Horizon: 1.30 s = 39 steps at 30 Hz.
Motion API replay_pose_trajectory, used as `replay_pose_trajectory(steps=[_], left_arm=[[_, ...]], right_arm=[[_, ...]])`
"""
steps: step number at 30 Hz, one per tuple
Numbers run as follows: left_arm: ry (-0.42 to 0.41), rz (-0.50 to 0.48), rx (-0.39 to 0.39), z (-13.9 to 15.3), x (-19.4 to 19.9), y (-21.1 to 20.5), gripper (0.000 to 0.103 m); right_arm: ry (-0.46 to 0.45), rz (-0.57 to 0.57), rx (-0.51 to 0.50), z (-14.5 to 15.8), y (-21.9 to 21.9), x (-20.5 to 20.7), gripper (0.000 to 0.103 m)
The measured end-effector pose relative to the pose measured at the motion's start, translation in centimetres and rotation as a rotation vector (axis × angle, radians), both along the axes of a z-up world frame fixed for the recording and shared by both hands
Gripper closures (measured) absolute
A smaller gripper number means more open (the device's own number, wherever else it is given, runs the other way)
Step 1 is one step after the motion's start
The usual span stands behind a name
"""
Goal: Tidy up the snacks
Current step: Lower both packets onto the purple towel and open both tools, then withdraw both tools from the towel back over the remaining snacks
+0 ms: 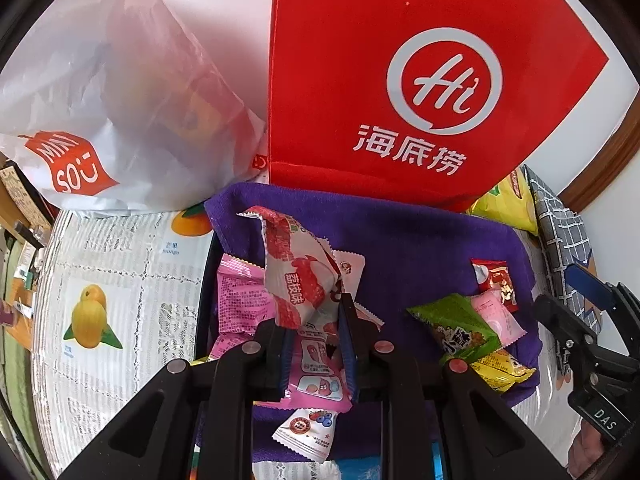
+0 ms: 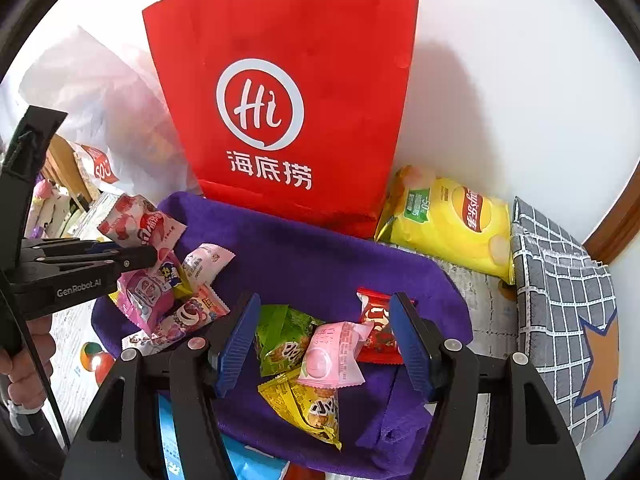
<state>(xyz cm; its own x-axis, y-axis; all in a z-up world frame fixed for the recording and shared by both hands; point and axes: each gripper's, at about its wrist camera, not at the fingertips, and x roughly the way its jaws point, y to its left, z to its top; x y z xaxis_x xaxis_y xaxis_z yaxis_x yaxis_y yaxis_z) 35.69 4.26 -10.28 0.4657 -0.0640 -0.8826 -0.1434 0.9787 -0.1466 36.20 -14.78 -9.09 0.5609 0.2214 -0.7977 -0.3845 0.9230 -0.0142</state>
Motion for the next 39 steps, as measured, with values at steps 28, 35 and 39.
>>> replay_pose_trajectory(steps=[28, 35, 39], left_arm=[[-0.190, -0.067, -0.093, 6.1, -3.1, 0.2, 0.067], [-0.272, -0.129, -0.074, 9.3, -5.8, -0.8, 0.063], [-0.352, -0.135, -0.094, 11.7, -8.7, -0.4, 0.046]], right_arm=[[-0.137, 0.005, 0.076, 3.5, 0.8, -4.5, 0.037], [-0.226, -0.030, 0.031, 3.8, -0.3, -10.2, 0.037], [-0.223, -0.045, 0.008, 3.7, -1.1, -13.7, 0.037]])
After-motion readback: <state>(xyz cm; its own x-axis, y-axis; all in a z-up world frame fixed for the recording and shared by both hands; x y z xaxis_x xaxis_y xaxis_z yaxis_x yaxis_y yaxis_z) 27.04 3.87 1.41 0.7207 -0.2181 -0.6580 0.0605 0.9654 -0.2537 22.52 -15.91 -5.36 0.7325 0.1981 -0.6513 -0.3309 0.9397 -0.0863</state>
